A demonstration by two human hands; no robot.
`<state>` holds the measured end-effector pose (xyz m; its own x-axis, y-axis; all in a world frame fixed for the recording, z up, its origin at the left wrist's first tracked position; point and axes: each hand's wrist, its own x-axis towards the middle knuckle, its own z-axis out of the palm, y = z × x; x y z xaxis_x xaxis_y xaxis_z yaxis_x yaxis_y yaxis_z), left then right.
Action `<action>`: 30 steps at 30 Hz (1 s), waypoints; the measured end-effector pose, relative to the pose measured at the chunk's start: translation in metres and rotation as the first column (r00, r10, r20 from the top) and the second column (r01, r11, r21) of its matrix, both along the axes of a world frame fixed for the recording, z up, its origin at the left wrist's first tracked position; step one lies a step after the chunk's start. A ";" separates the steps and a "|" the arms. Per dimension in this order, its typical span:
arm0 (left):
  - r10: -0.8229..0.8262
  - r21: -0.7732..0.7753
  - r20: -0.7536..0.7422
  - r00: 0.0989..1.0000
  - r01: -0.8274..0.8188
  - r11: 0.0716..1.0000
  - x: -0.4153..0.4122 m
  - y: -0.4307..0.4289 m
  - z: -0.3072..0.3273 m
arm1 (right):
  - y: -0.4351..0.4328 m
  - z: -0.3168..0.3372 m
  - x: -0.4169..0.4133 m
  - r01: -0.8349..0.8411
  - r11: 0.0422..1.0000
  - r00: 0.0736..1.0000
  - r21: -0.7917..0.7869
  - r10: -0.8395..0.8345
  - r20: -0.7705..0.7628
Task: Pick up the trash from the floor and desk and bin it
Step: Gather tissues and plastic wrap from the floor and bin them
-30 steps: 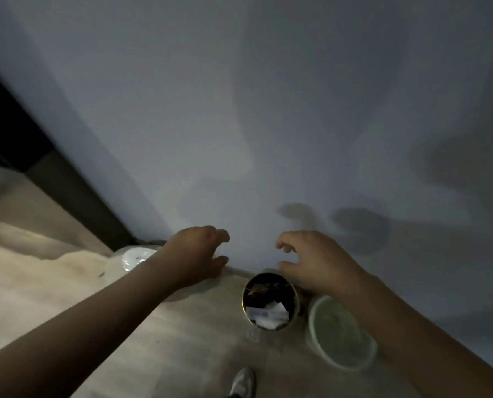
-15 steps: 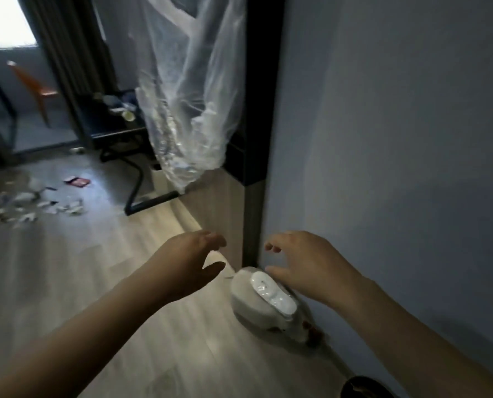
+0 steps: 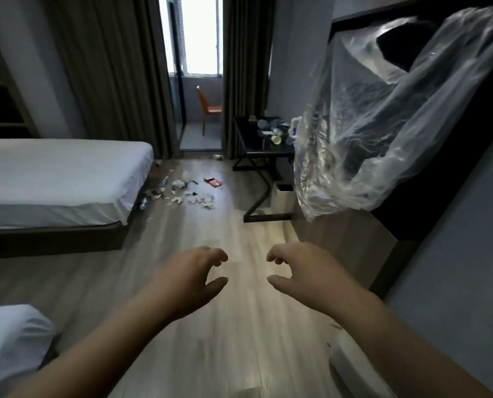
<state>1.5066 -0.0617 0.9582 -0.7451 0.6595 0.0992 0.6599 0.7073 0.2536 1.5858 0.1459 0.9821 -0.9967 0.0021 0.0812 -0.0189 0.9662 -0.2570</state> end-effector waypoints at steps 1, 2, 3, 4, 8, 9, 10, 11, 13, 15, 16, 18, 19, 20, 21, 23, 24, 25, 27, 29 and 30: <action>0.024 0.007 -0.001 1.000 -0.024 1.000 -0.010 -0.009 0.000 | -0.006 0.000 -0.013 -0.021 1.000 1.000 0.004 0.021 0.005; 0.047 0.010 -0.003 0.999 -0.047 0.999 -0.019 -0.016 -0.001 | -0.012 0.000 -0.026 -0.041 0.999 0.999 0.008 0.040 0.010; 0.068 0.011 -0.004 0.998 -0.068 0.998 -0.029 -0.022 -0.002 | -0.016 0.000 -0.040 -0.059 0.998 0.998 0.009 0.058 0.012; 0.085 0.008 -0.004 0.996 -0.085 0.996 -0.040 -0.027 -0.003 | -0.019 -0.001 -0.055 -0.076 0.997 0.997 0.009 0.076 0.010; 0.132 -0.005 -0.016 0.991 -0.132 0.991 -0.090 -0.034 -0.008 | -0.023 -0.007 -0.117 -0.118 0.993 0.993 -0.008 0.118 0.011; 0.143 -0.010 -0.019 0.990 -0.143 0.990 -0.104 -0.033 -0.009 | -0.022 -0.008 -0.134 -0.125 0.992 0.992 -0.016 0.125 0.011; 0.155 -0.012 -0.018 0.988 -0.155 0.988 -0.119 -0.031 -0.010 | -0.020 -0.010 -0.151 -0.133 0.991 0.991 -0.025 0.134 0.012; 0.169 -0.013 -0.013 0.986 -0.169 0.986 -0.134 -0.029 -0.011 | -0.017 -0.012 -0.169 -0.140 0.990 0.990 -0.031 0.141 0.012; 0.190 -0.013 0.000 0.982 -0.190 0.982 -0.167 -0.021 -0.011 | -0.008 -0.012 -0.206 -0.151 0.988 0.988 -0.037 0.151 0.011; 0.204 -0.019 0.009 0.979 -0.204 0.979 -0.200 -0.012 -0.009 | 0.003 -0.011 -0.243 -0.156 0.987 0.988 -0.031 0.157 0.015; 0.213 -0.020 0.014 0.977 -0.213 0.977 -0.217 -0.008 -0.009 | 0.008 -0.011 -0.261 -0.160 0.987 0.987 -0.027 0.161 0.020; 0.233 -0.027 0.016 0.972 -0.233 0.972 -0.248 0.002 -0.011 | 0.017 -0.012 -0.295 -0.174 0.984 0.984 -0.026 0.175 0.029; 0.238 -0.030 0.018 0.971 -0.238 0.971 -0.261 0.005 -0.013 | 0.020 -0.013 -0.309 -0.181 0.983 0.983 -0.026 0.181 0.033; 0.244 -0.031 0.028 0.969 -0.243 0.970 -0.275 0.007 -0.015 | 0.023 -0.016 -0.325 -0.184 0.982 0.982 -0.028 0.185 0.041; 0.250 -0.031 0.042 0.967 -0.249 0.968 -0.292 0.009 -0.019 | 0.026 -0.019 -0.343 -0.186 0.982 0.981 -0.032 0.187 0.053; 0.260 -0.038 0.061 0.964 -0.258 0.965 -0.319 0.010 -0.023 | 0.029 -0.025 -0.371 -0.183 0.982 0.979 -0.045 0.186 0.078; 0.262 -0.044 0.064 0.963 -0.260 0.965 -0.336 0.010 -0.026 | 0.030 -0.028 -0.388 -0.185 0.982 0.978 -0.049 0.189 0.089; 0.263 -0.048 0.068 0.962 -0.260 0.964 -0.353 0.010 -0.029 | 0.031 -0.032 -0.406 -0.185 0.982 0.977 -0.050 0.189 0.098; 0.270 -0.052 0.079 0.960 -0.267 0.962 -0.388 0.010 -0.035 | 0.031 -0.038 -0.442 -0.179 0.983 0.976 -0.047 0.184 0.113; 0.270 -0.060 0.083 0.959 -0.265 0.962 -0.428 0.007 -0.042 | 0.029 -0.044 -0.481 -0.176 0.984 0.977 -0.038 0.179 0.118; 0.267 -0.063 0.087 0.960 -0.262 0.963 -0.449 0.006 -0.045 | 0.028 -0.047 -0.502 -0.169 0.985 0.978 -0.036 0.172 0.121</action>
